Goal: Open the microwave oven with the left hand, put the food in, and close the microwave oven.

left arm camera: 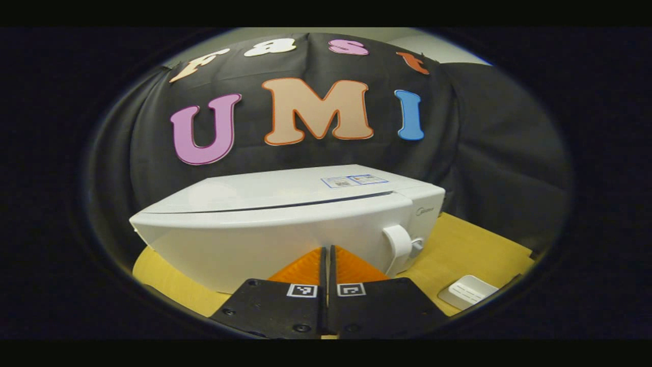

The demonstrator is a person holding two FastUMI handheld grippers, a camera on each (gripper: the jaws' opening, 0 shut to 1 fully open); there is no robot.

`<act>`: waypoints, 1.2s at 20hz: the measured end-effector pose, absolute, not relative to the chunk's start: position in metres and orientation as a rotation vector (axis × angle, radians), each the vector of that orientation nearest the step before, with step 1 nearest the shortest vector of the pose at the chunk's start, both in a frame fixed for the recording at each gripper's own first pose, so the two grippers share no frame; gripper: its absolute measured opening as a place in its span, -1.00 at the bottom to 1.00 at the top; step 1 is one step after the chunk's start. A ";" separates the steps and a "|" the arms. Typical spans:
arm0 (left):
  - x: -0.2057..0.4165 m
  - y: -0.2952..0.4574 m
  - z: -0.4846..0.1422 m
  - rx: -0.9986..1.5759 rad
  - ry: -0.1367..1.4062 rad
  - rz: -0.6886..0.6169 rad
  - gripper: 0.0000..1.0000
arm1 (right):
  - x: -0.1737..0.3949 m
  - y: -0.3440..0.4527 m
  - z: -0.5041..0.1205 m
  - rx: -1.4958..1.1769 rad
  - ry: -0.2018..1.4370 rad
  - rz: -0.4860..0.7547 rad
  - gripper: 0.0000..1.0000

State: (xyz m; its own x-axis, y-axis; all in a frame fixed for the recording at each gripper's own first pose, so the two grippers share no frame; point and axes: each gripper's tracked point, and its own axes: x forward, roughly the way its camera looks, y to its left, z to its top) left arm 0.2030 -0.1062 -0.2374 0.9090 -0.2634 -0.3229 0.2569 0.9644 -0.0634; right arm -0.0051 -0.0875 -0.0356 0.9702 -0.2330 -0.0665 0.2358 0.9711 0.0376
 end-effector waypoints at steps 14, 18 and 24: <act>0.189 -0.120 -0.190 -0.027 0.269 -0.357 -0.97 | -0.003 -0.085 -0.044 0.031 0.071 -0.213 0.76; 0.156 -0.116 -0.126 -0.028 0.138 -0.405 0.48 | 0.000 -0.078 -0.046 0.035 0.069 -0.200 0.77; 0.108 -0.096 -0.058 -0.089 0.070 -0.364 0.70 | 0.001 -0.068 -0.041 0.046 0.056 -0.179 0.77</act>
